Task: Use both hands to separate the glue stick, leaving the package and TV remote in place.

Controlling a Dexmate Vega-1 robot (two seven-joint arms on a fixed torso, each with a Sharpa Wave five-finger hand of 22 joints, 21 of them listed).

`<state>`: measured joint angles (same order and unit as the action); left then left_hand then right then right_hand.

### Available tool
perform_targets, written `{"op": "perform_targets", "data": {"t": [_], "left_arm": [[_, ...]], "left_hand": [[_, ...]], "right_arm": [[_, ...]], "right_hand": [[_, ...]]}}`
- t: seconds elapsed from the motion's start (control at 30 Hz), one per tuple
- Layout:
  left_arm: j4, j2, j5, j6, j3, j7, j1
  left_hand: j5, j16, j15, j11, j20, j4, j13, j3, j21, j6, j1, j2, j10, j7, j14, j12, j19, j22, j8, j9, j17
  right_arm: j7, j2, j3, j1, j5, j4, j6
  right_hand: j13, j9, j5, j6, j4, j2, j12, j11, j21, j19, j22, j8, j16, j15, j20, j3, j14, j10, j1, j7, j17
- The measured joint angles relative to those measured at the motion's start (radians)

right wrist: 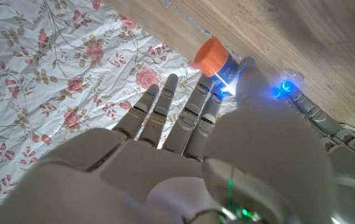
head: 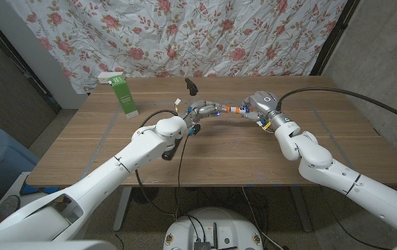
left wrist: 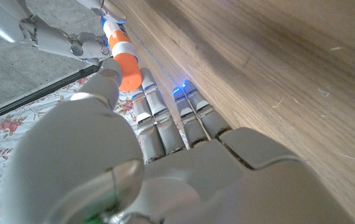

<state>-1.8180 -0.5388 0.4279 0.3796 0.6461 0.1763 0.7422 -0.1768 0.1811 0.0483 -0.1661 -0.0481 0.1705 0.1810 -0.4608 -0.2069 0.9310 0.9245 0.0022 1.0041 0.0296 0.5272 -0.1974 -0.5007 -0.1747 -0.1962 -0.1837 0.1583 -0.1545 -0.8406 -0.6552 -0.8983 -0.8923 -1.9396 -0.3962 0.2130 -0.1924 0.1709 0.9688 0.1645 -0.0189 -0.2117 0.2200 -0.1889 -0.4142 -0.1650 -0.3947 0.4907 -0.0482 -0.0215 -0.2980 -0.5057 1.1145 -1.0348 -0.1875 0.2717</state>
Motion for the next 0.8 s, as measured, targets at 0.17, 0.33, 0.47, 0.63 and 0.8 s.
{"op": "perform_targets", "data": {"t": [0.17,0.33,0.47,0.63,0.8], "left_arm": [[-0.013,-0.010,0.002,0.013,-0.004,0.007,0.004],[-0.026,-0.018,0.002,0.021,-0.007,0.014,0.008],[-0.033,-0.023,0.002,0.025,-0.010,0.018,0.010],[-0.041,-0.031,0.001,0.027,-0.013,0.020,0.012],[-0.054,-0.043,-0.006,0.035,-0.014,0.024,0.013]], "left_hand": [[0.000,0.000,0.000,0.000,0.000,-0.002,0.000,0.005,0.000,0.000,0.000,0.000,0.000,0.000,0.000,0.000,0.000,0.000,0.000,0.000,0.000],[0.000,0.000,0.000,0.000,0.000,-0.002,0.000,0.005,0.000,0.000,0.000,0.000,0.000,0.000,0.000,0.000,0.000,0.000,0.001,0.000,0.000],[0.000,0.000,0.000,0.000,0.000,-0.002,0.000,0.005,0.000,0.003,0.000,0.000,0.001,-0.003,0.000,0.000,0.000,0.000,0.004,0.000,0.000],[0.000,0.000,0.000,-0.004,0.000,-0.002,0.000,0.004,0.000,0.003,0.000,0.000,0.003,-0.003,0.000,0.005,0.000,0.000,0.004,0.000,0.000],[0.000,0.000,0.000,-0.006,0.000,0.002,0.000,0.009,0.000,0.003,0.000,0.000,0.001,-0.003,0.000,0.005,0.000,0.000,0.007,0.000,0.000]], "right_arm": [[-0.004,-0.004,0.003,-0.001,0.005,0.004,0.003],[-0.009,-0.007,0.007,-0.003,0.009,0.006,0.005],[-0.010,-0.011,0.010,-0.006,0.013,0.006,0.005],[-0.014,-0.015,0.014,-0.009,0.020,0.006,0.008],[-0.017,-0.021,0.020,-0.012,0.031,0.006,0.015]], "right_hand": [[0.000,0.000,0.003,0.000,0.000,0.000,0.000,-0.006,0.000,0.000,0.000,0.000,0.000,0.000,0.000,0.000,0.000,-0.006,0.000,0.000,0.000],[0.000,0.000,0.003,0.000,0.000,0.000,0.000,-0.006,0.000,0.000,0.000,0.000,0.000,0.000,0.000,0.000,0.000,-0.006,0.000,0.000,0.000],[-0.001,0.000,0.003,0.000,0.000,0.000,0.000,-0.006,0.000,0.000,0.000,0.000,0.000,0.000,0.000,0.000,0.000,-0.006,0.000,0.000,0.000],[-0.001,0.000,0.003,0.000,0.000,0.000,0.000,-0.006,0.000,0.000,0.000,0.002,0.000,0.000,0.000,0.000,0.000,-0.006,0.000,0.000,0.000],[-0.002,-0.001,0.003,0.000,-0.004,0.000,0.000,-0.006,0.000,0.000,0.000,0.002,0.000,-0.002,0.000,0.003,-0.009,-0.006,0.000,0.000,0.000]]}}
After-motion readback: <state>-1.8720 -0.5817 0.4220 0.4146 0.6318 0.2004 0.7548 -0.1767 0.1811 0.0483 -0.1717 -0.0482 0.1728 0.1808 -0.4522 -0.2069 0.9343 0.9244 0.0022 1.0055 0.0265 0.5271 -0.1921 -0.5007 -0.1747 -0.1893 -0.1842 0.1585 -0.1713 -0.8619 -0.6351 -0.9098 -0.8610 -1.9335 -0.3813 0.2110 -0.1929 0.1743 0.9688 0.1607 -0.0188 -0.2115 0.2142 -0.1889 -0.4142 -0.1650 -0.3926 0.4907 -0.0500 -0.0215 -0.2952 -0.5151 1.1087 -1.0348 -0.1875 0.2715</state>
